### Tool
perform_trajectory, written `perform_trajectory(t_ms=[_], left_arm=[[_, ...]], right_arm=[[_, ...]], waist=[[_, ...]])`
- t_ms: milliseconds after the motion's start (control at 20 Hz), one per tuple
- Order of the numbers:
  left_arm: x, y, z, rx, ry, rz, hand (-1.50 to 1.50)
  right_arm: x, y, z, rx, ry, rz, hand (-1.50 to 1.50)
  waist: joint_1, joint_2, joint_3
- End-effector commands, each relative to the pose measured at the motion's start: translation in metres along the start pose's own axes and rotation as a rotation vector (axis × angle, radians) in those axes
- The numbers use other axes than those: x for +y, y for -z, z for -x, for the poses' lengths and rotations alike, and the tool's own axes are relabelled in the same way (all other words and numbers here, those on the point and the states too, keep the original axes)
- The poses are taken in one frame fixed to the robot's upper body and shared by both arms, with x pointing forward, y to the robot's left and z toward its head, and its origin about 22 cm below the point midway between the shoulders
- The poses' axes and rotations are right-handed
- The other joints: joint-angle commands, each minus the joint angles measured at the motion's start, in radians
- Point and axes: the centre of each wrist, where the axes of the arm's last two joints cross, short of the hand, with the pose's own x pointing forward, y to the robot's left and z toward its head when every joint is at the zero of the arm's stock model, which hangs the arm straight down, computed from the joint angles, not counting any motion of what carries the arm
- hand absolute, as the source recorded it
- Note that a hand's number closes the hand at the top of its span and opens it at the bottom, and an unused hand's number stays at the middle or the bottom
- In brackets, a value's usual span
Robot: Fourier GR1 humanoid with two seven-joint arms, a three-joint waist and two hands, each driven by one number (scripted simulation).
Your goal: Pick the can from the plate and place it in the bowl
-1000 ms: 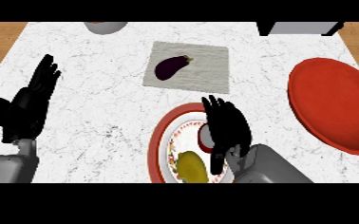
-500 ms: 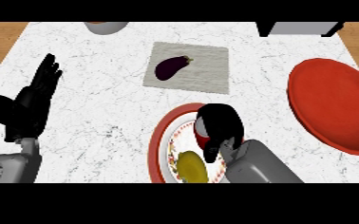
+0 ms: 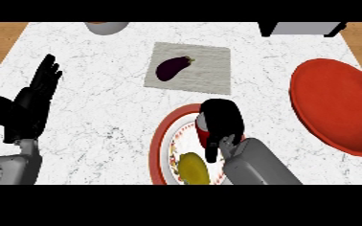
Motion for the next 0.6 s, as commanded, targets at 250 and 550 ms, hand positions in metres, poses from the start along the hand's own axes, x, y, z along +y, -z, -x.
perform_trajectory(t_ms=[250,550], left_arm=[[-0.007,0.001,0.019,0.004,0.0,-0.025,0.0],[0.013,0.006,0.003,0.01,0.004,-0.013,0.0]], right_arm=[[0.015,-0.028,0.08,-0.153,-0.012,0.108,1.5],[-0.029,-0.077,0.095,-0.121,-0.033,0.348,1.5]], waist=[[-0.01,0.003,0.001],[-0.016,0.0,0.001]])
